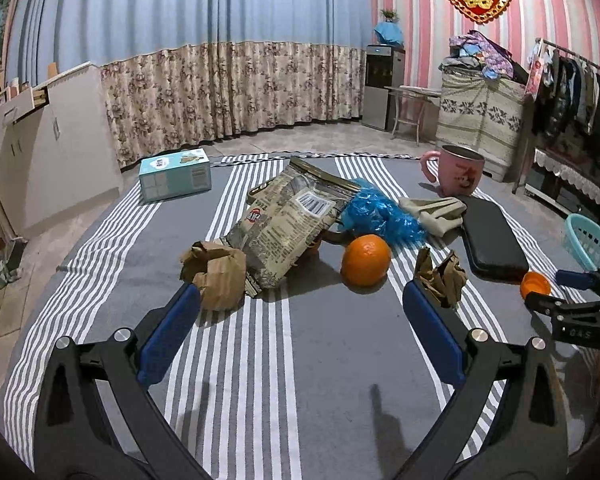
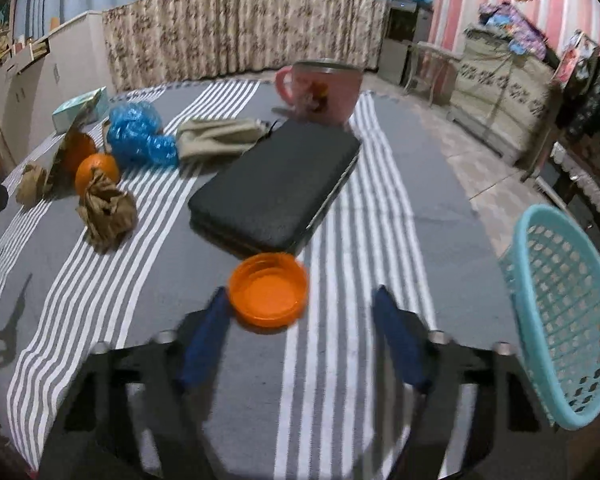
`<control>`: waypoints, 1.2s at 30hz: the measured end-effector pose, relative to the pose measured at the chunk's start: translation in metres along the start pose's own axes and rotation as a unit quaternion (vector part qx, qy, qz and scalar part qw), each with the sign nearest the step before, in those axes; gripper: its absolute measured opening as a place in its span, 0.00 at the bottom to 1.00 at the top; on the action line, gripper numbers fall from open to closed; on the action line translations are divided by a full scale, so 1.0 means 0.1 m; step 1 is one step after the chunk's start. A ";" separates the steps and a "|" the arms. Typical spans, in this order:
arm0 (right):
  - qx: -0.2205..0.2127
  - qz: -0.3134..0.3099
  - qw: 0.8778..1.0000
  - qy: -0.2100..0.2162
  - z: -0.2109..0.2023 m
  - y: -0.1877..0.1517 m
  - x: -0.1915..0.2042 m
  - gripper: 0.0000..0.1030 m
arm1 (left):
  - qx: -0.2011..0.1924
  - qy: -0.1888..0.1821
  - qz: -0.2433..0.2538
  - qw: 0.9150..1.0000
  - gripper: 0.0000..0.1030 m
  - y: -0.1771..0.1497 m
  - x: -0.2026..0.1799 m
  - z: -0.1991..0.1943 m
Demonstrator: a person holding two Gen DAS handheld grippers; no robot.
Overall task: Collect trash
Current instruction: 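Grasp the orange lid with the right tool while the left tool grasps crumpled brown paper, then carry the orange lid and brown paper over the blue basket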
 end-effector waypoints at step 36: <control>-0.106 0.087 0.990 -0.033 -0.66 0.20 -1.05 0.39 | 0.146 -0.058 0.024 0.987 0.47 -0.03 -1.12 0.74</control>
Point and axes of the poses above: each gripper's, at about its wrist camera, not at the fingertips, and z roughly the way its jaws point, x to its left, y to its top, the point moved 4 cm from there along z, roughly the way its jaws point, and after that the axes turned 6 degrees about -x, right-handed, at the moved point
